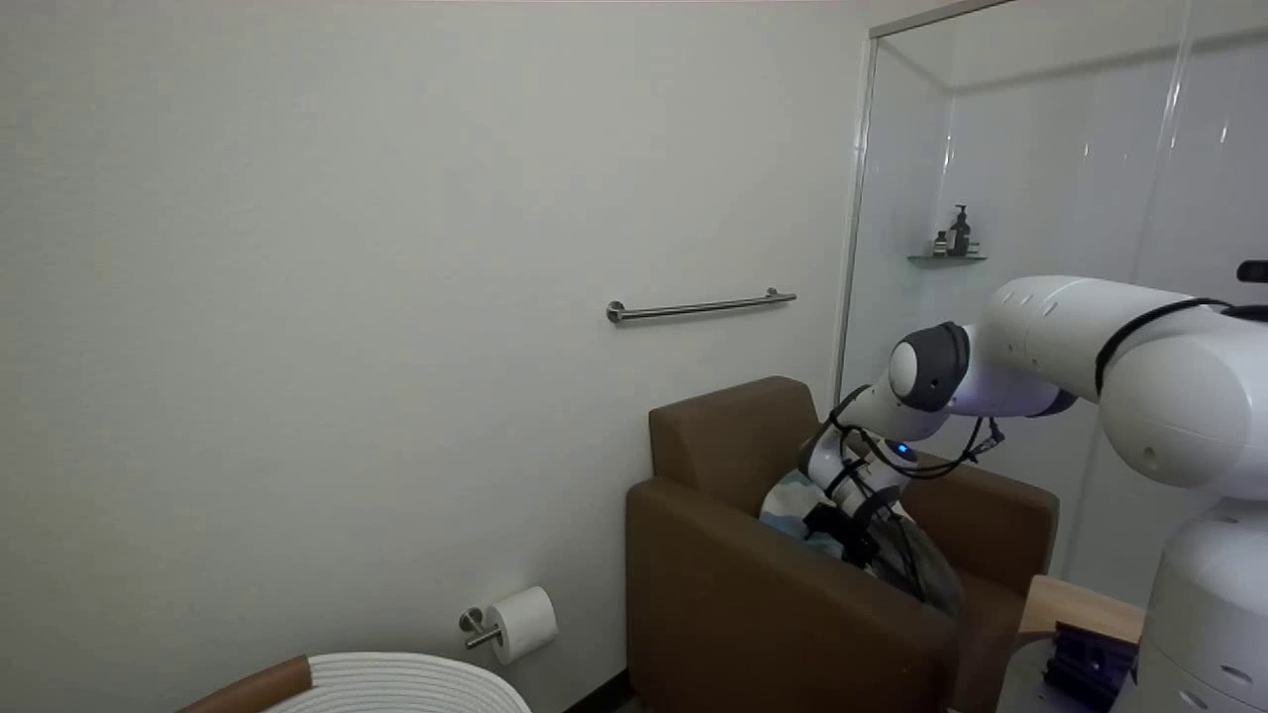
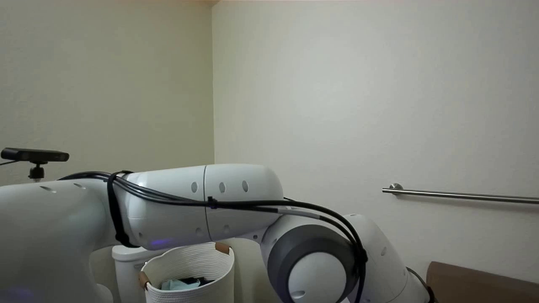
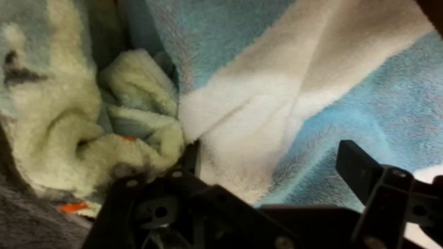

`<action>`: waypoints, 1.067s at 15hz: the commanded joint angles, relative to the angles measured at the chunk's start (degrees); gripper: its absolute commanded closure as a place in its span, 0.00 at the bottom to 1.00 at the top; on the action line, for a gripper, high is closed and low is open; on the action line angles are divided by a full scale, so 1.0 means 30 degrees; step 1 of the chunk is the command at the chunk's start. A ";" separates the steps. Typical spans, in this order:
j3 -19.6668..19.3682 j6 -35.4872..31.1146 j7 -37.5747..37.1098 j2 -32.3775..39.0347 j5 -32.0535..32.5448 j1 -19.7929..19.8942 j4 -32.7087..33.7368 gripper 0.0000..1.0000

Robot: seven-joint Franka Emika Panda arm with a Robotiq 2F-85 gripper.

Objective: Move the object from the basket to the couch and move the towel from the couch to the basket

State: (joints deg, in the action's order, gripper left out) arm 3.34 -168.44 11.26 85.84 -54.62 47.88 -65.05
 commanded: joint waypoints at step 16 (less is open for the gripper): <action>-0.0622 0.0530 -0.3336 0.0007 0.1871 -0.0074 0.0003 0.61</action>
State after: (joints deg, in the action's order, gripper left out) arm 1.35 -166.75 3.02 85.86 -50.92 47.17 -64.63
